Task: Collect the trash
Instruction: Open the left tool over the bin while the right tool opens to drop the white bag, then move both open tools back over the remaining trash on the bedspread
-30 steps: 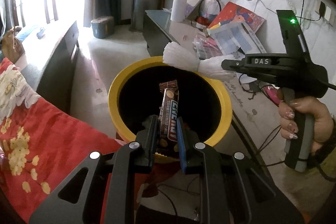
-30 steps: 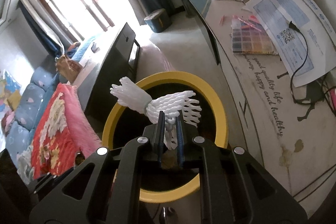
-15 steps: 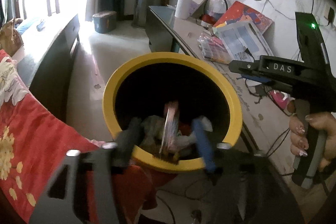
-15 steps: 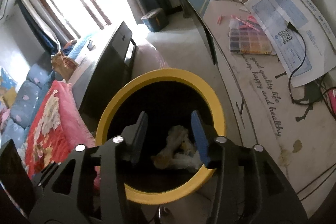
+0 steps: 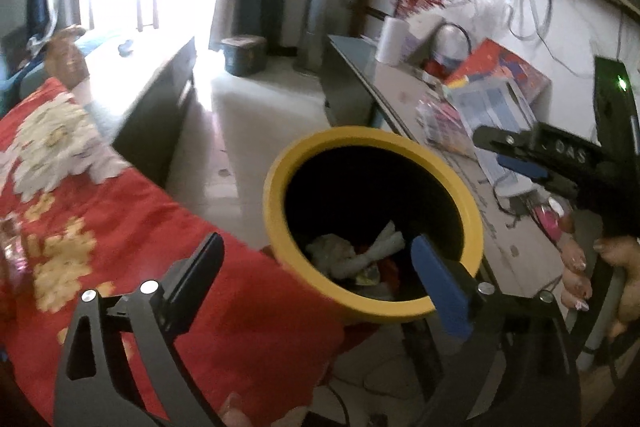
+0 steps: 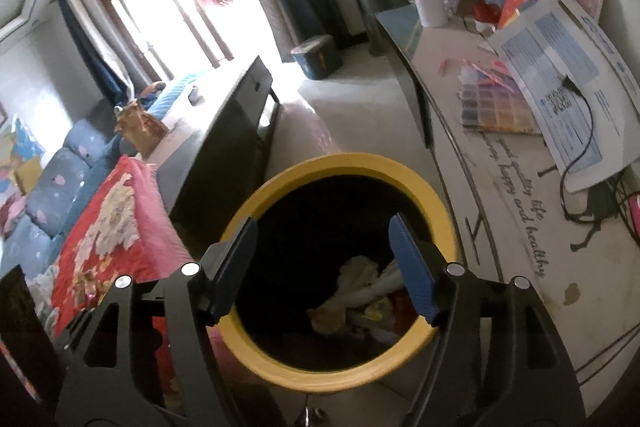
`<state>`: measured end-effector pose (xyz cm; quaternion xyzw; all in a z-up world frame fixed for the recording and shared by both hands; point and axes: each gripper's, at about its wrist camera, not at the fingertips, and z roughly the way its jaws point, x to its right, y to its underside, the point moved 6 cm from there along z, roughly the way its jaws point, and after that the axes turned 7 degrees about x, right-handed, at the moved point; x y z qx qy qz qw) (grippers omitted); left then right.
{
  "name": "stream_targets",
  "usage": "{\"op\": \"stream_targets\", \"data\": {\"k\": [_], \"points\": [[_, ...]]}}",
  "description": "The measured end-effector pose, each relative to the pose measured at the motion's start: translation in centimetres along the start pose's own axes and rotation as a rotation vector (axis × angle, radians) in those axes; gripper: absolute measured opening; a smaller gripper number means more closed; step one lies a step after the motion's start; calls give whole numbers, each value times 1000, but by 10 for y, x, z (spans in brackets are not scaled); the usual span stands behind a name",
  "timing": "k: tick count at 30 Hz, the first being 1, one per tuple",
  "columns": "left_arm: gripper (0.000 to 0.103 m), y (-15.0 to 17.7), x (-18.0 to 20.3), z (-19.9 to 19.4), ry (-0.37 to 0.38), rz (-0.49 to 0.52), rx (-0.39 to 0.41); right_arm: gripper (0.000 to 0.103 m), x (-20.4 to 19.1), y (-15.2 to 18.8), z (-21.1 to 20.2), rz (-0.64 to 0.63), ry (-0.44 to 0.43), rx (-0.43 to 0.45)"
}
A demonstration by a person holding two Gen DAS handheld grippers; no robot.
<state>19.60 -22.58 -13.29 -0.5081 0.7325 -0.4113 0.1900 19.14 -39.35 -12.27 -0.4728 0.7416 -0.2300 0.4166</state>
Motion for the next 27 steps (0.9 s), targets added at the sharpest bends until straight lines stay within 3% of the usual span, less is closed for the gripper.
{"op": "stream_targets", "data": {"k": [11,27], "points": [[94,-20,-59,-52,-134,-96,111,65,-59,5,-13,-108,-107,19],[94,-24,-124,-111,-259,-212,213,65,-134,35,-27,-256,-226,-7]]}}
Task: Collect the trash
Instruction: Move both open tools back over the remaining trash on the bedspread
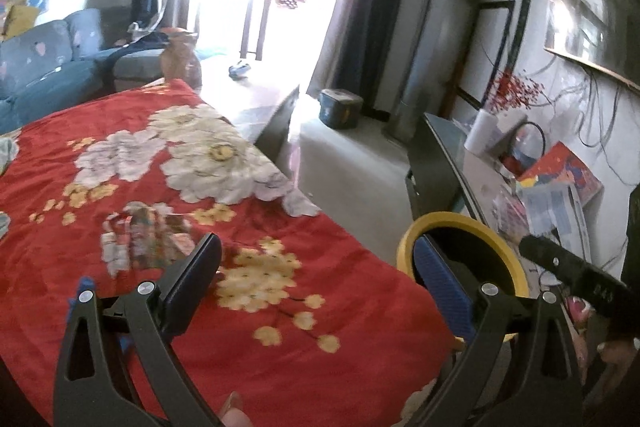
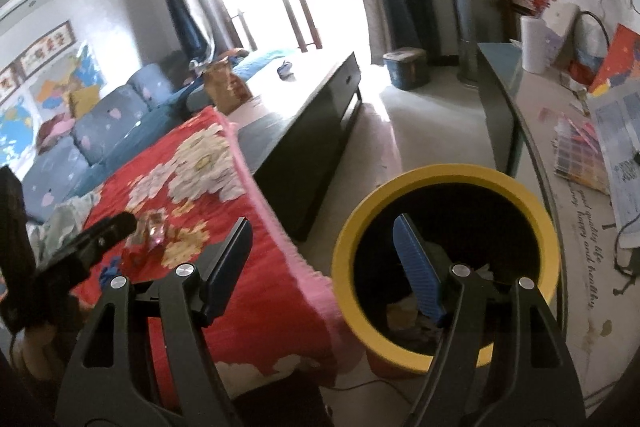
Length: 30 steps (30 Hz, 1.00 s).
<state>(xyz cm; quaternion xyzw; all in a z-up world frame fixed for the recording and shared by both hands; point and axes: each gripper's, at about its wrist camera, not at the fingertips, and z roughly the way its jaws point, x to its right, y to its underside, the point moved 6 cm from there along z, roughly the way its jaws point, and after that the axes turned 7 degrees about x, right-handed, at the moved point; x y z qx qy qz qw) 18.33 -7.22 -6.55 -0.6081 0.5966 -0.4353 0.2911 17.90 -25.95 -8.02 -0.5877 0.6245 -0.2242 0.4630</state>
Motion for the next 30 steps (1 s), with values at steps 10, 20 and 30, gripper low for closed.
{"op": "stream_targets", "data": {"k": [10,20,30], "points": [[94,-11,-42,-16,-67,-62,40,65,-46,12,4,-90,-71,-38],[94,-12,-80,-25,-126,-117,49,65,-87,23,10,-152,-140,-72],[94,-10,-109,-28,-165,-164,46,65,-117,24,17,-188,-186,-90]]}}
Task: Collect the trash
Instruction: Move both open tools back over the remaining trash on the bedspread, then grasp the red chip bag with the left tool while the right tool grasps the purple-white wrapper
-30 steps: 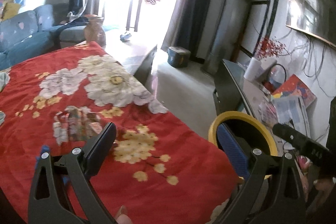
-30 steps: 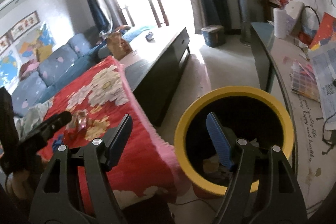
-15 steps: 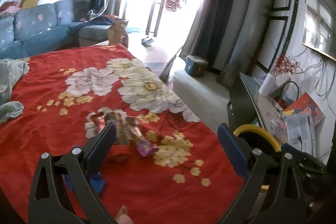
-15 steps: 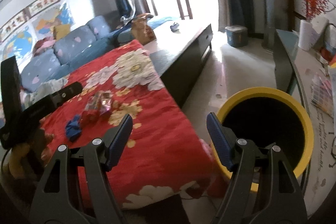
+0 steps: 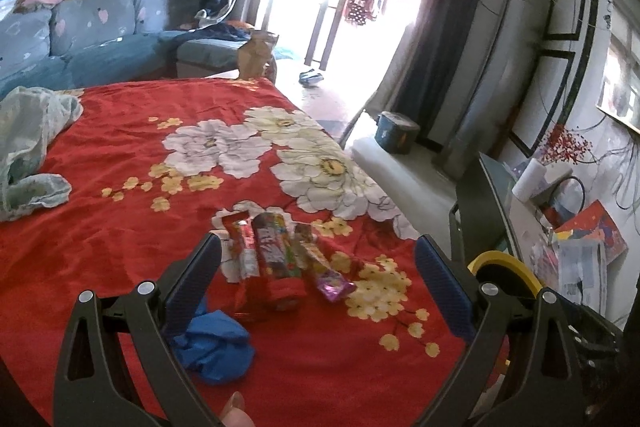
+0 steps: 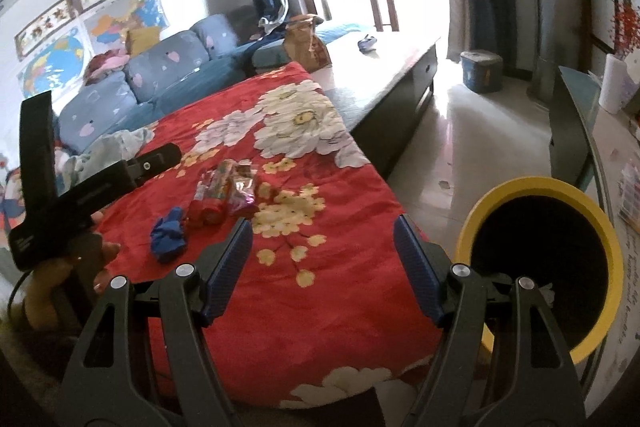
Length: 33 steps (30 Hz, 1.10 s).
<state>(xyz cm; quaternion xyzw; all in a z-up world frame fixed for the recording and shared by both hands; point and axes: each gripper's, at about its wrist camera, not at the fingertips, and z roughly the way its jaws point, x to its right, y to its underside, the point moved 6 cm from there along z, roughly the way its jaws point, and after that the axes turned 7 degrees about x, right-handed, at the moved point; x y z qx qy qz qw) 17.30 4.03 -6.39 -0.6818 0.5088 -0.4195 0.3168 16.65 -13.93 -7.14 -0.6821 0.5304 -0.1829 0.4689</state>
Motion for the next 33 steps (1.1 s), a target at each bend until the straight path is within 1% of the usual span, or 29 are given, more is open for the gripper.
{"op": "stream_targets", "data": {"k": [5,10,14,16,17,20,21,23,24,26,29,30,33], "points": [[94,-1,-14,1,-22,-20,-2,65,-11,-1,11,-14,-12,-13],[94,-2,-38,4,-52,-63,-16,65,-21,0,28,-20,-26,-34],[93,2,-53,10,-60,-82,-43,65,-32,0,42,-29,-48,-54],[91,6,-60,15,-51,-102,-71,65,-39,1,52,-43,-57,-65],[87,8,-63,17,-48,-107,-79,65,-41,2,55,-47,-61,-71],[77,14,-68,23,-30,-123,-113,64,-48,4,70,-54,-75,-91],[75,16,-69,25,-26,-126,-122,63,-50,5,75,-57,-80,-99],[66,19,-71,30,-12,-136,-141,59,-53,6,85,-62,-91,-117],[64,20,-71,32,-6,-140,-149,58,-54,7,90,-62,-94,-127],[54,23,-71,37,14,-152,-170,55,-57,10,100,-62,-105,-148],[47,26,-72,43,31,-172,-194,52,-61,11,111,-68,-118,-169],[46,27,-72,45,36,-178,-203,51,-62,12,114,-69,-121,-175],[42,30,-74,52,49,-195,-222,45,-65,14,126,-69,-139,-201]]}}
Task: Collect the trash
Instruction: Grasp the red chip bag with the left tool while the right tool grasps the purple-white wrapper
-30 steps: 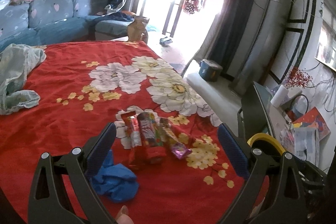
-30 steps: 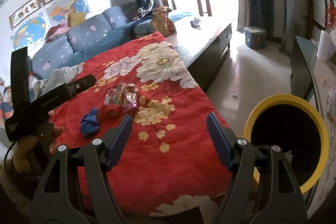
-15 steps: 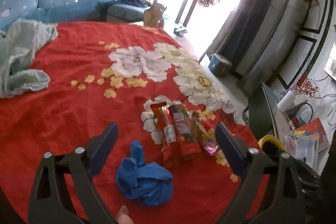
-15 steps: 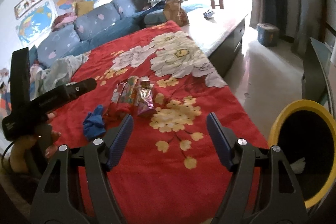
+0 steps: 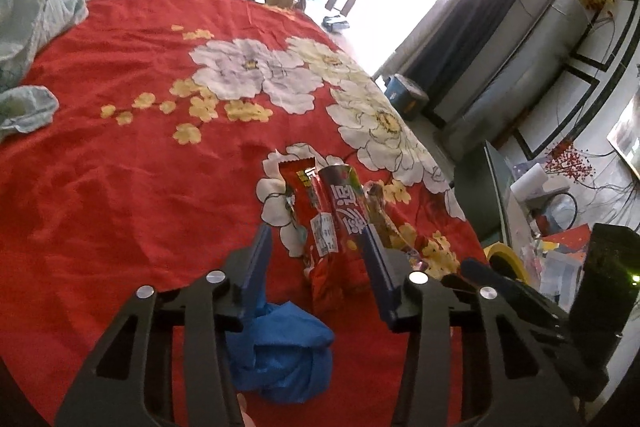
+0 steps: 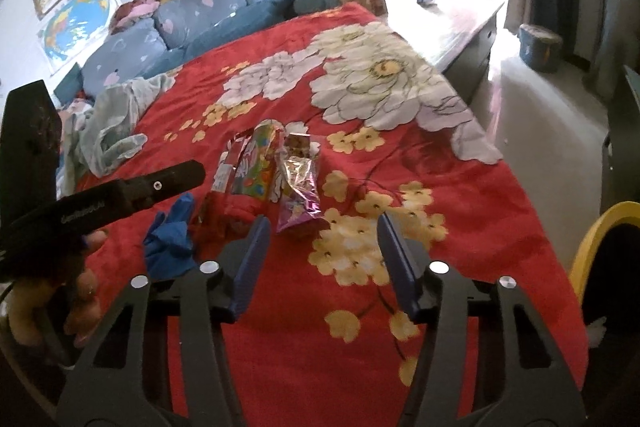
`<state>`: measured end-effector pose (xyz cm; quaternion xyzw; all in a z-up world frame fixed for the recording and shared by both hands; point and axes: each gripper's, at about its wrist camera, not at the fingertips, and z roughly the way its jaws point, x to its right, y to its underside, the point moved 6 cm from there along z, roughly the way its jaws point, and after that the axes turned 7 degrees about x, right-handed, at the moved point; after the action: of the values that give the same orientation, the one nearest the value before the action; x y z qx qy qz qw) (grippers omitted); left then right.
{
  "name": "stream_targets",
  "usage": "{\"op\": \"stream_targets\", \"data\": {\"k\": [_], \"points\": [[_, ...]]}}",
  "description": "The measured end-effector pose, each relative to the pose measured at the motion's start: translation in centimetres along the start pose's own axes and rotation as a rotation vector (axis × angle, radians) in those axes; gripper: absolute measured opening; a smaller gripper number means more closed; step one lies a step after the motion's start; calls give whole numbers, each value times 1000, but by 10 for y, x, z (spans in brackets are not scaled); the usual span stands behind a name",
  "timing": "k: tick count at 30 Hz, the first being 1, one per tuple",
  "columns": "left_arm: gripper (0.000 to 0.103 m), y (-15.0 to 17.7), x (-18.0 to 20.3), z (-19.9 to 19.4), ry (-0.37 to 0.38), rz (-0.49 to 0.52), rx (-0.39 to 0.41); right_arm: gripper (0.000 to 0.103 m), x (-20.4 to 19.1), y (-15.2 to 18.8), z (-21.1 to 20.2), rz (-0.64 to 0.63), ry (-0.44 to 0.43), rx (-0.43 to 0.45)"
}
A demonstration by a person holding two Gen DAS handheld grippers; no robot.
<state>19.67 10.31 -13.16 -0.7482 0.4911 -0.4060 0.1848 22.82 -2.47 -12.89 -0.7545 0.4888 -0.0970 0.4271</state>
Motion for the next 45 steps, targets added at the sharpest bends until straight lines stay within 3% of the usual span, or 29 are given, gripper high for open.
{"op": "stream_targets", "data": {"k": [18,24,26,29,39,41,45], "points": [[31,10,-10,27,26,-54,-85,32,4,5,32,16,-34,-65],[25,14,-6,28,34,-36,-100,18,4,7,31,34,-56,-64],[21,16,-5,30,43,-38,-107,6,4,8,30,43,-70,-69],[19,16,-2,28,55,-35,-95,1,5,11,29,49,-74,-74],[18,2,16,1,86,6,-6,3,9,6,12,82,-73,-26],[18,-3,20,-6,93,13,15,12,11,1,10,89,-70,-14],[18,-11,30,-21,112,28,54,16,12,-7,13,83,-63,-6]]}}
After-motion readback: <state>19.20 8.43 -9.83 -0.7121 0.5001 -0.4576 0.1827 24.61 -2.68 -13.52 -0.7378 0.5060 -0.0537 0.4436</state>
